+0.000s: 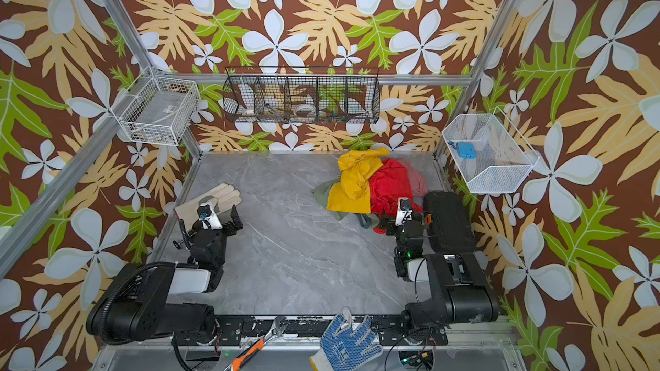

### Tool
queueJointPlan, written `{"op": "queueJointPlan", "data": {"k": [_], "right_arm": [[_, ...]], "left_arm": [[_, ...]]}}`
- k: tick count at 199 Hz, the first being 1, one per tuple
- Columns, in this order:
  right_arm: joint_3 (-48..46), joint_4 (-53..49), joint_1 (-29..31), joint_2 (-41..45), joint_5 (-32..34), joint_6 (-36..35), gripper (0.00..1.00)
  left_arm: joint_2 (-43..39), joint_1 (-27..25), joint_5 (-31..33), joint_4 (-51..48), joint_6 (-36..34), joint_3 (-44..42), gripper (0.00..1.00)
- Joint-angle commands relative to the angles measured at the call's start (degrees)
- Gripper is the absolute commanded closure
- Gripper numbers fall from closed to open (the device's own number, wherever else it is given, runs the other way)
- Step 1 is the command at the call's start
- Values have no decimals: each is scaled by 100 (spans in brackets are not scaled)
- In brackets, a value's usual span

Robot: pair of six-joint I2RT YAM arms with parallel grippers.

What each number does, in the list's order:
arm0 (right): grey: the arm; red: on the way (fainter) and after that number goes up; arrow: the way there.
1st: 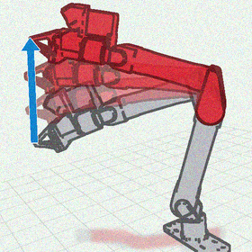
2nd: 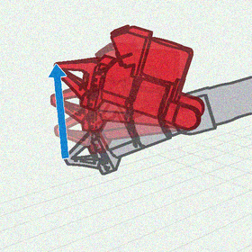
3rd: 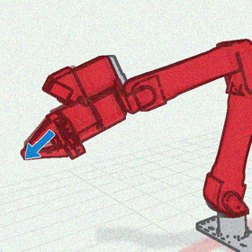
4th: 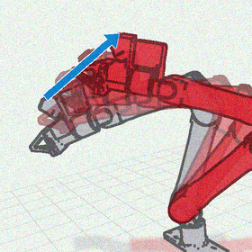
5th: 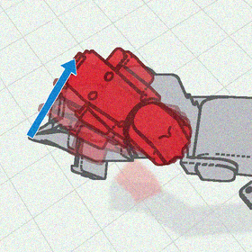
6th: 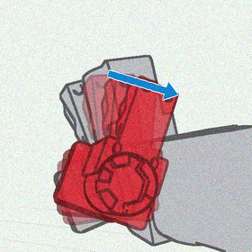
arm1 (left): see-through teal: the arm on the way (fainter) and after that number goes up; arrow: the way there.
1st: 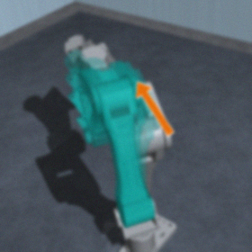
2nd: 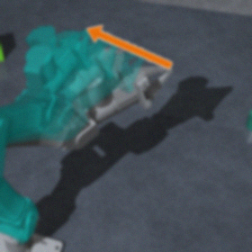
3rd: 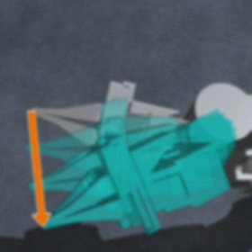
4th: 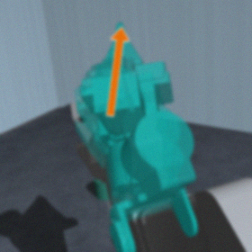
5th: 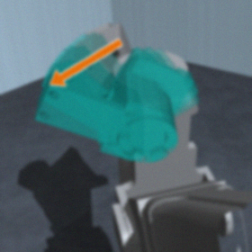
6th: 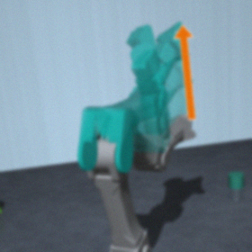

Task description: Pick out a specific cloth from the pile

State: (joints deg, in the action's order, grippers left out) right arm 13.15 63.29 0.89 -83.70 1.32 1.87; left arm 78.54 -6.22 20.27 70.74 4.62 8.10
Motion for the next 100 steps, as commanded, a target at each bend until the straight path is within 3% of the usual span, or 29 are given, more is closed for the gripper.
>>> {"op": "queueJointPlan", "data": {"k": [1,100], "right_arm": [[15,43,7,3,-24,-20,0],[30,25,-7,-13,-27,-2,0]], "left_arm": [[12,-2,-78,226,-52,9,0],[3,-2,-102,195,-49,25,0]]}}
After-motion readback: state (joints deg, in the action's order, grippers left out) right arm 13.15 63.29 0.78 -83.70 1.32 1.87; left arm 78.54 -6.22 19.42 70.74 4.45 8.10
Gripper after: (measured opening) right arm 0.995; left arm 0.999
